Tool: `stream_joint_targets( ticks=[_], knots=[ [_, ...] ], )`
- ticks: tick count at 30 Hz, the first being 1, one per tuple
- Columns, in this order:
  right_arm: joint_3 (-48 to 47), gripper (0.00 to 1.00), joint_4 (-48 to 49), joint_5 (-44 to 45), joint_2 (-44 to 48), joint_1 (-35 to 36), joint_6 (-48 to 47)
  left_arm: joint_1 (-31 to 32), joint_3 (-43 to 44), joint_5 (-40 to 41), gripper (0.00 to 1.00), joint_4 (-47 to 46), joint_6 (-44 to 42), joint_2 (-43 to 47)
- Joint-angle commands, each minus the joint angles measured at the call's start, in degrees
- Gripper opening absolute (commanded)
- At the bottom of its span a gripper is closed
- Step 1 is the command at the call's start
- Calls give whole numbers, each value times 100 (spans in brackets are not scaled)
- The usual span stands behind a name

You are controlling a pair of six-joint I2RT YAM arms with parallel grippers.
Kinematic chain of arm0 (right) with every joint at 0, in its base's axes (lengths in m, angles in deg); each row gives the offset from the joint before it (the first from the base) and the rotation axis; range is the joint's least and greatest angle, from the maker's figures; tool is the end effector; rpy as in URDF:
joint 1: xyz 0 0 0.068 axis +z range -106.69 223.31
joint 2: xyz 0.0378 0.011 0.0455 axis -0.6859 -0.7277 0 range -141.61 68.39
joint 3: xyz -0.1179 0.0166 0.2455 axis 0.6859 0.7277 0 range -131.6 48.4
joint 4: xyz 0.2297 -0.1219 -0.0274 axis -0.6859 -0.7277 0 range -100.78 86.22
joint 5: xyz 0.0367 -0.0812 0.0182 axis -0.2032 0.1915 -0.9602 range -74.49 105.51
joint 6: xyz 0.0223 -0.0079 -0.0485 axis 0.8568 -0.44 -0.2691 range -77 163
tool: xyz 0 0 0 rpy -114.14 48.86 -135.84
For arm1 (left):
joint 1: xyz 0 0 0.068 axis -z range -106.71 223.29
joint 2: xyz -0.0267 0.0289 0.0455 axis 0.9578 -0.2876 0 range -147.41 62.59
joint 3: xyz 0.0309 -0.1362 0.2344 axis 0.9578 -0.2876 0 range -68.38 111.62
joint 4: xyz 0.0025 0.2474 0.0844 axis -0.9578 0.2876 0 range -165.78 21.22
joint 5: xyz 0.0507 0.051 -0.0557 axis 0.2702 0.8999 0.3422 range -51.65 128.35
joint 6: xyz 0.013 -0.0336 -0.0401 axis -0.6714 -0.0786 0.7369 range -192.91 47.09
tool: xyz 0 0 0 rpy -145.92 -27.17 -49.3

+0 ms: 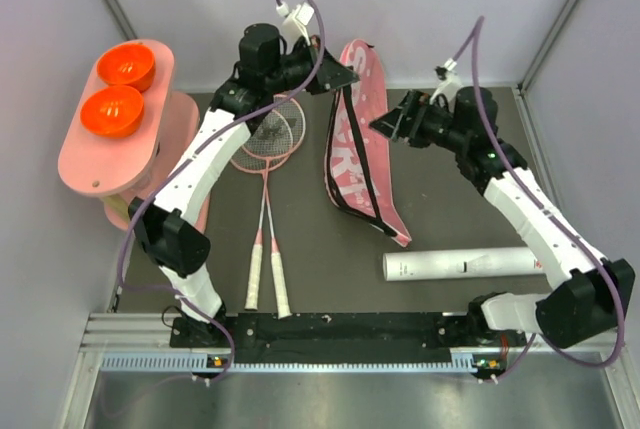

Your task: Pack up the badminton gear

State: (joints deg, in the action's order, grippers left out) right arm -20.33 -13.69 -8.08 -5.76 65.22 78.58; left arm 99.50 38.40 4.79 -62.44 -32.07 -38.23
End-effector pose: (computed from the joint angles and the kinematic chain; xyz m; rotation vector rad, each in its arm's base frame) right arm 0.2733 0.1254 0.3758 -0.0758 1.9542 1.0618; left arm 0.3590 -0.1987 0.4447 0.2459 1.8596 -1.3360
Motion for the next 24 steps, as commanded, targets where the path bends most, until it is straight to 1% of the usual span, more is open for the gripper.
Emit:
stream_joint_targets(
  ticks=[1,2,3,5,6,7,8,9,10,11,14,15,17,18,20,21,24],
  knots=[
    [69,81,-362,276,199,-424,11,-82,957,-89,0,598,-972,132],
    [140,77,-371,285,156,-468,37,-117,985,-107,0,660,-1034,124],
    [201,62,-362,250,51,-460,38,-143,985,-115,0,661,-1025,132],
    [473,41,-161,84,-134,-451,230,-169,1002,-151,0,643,-1034,141],
    [614,27,-4,-134,-309,-355,448,-178,1020,-159,0,652,-1034,141],
    [902,23,181,-154,-363,-259,538,-178,1072,-186,0,635,-1034,132],
    [1044,21,565,-128,-416,-127,617,-178,1108,-255,0,634,-1034,115],
    [1150,21,769,-58,-494,196,678,-178,1143,-334,0,608,-1025,97],
    [1282,21,928,-49,-704,321,714,-178,1204,-405,0,599,-1017,80],
    [1353,21,1391,-31,-871,436,766,-170,1239,-553,0,599,-1025,53],
    [1398,31,1930,-241,-1566,489,1197,-170,1213,-643,0,643,-1034,44],
    [1319,38,2071,-303,-1724,481,1180,-170,1196,-765,0,661,-1052,44],
    [1064,48,2282,-321,-2215,481,1163,-152,1056,-880,0,670,-1095,88],
    [924,54,2309,-295,-2374,498,1032,-143,986,-880,0,670,-1104,114],
    [633,61,2327,-59,-2673,551,899,-117,810,-871,0,617,-1131,185],
    [598,66,2623,195,-2718,560,881,-108,757,-880,0,599,-1122,194],
    [606,69,3213,635,-2859,577,986,-73,660,-924,0,590,-1105,229]
  ],
)
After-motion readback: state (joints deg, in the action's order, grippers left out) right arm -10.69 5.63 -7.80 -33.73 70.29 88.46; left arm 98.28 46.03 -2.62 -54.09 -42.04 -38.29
